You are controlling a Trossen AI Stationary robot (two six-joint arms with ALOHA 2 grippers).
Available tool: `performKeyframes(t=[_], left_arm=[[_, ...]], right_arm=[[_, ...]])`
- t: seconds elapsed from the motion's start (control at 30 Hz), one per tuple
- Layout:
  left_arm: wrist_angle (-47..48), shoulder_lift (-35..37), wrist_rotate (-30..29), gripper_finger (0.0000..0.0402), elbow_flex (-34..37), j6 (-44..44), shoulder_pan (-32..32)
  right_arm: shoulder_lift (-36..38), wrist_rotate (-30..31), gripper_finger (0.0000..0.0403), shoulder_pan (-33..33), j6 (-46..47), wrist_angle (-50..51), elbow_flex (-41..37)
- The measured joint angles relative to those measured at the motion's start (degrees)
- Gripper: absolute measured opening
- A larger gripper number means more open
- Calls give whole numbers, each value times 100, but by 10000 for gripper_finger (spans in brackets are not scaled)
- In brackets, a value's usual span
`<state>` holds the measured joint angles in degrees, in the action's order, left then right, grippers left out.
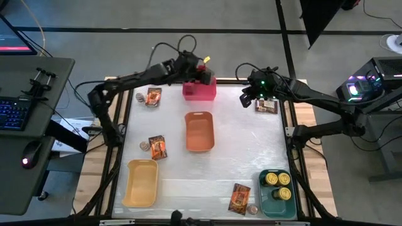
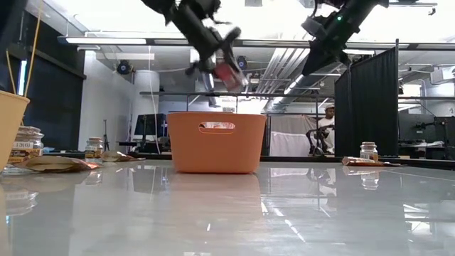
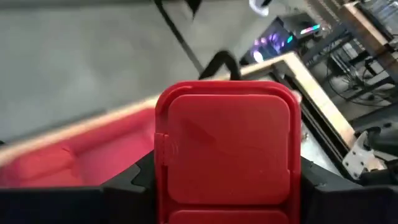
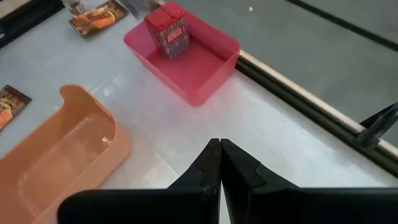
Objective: Sort spices by type
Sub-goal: Put the red spice can into the red bin
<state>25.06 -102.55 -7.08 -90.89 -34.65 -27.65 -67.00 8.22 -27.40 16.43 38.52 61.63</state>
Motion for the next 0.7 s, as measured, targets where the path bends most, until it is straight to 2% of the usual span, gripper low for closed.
performKeyframes(t=[0.13,0.37,0.53,0.7], left_arm=[[176,-479,186,182,22,-291,-175],[231,-870,-400,182,20,-154,-403],[266,-1126,-367,184,11,-113,-529],[243,-1223,-205,245,14,-258,-527]], right_arm=[[-191,-51,0,0,4,14,0],[-308,-124,0,4,14,-22,0],[-304,-241,0,4,111,-39,0],[-304,-273,0,4,159,-48,0]])
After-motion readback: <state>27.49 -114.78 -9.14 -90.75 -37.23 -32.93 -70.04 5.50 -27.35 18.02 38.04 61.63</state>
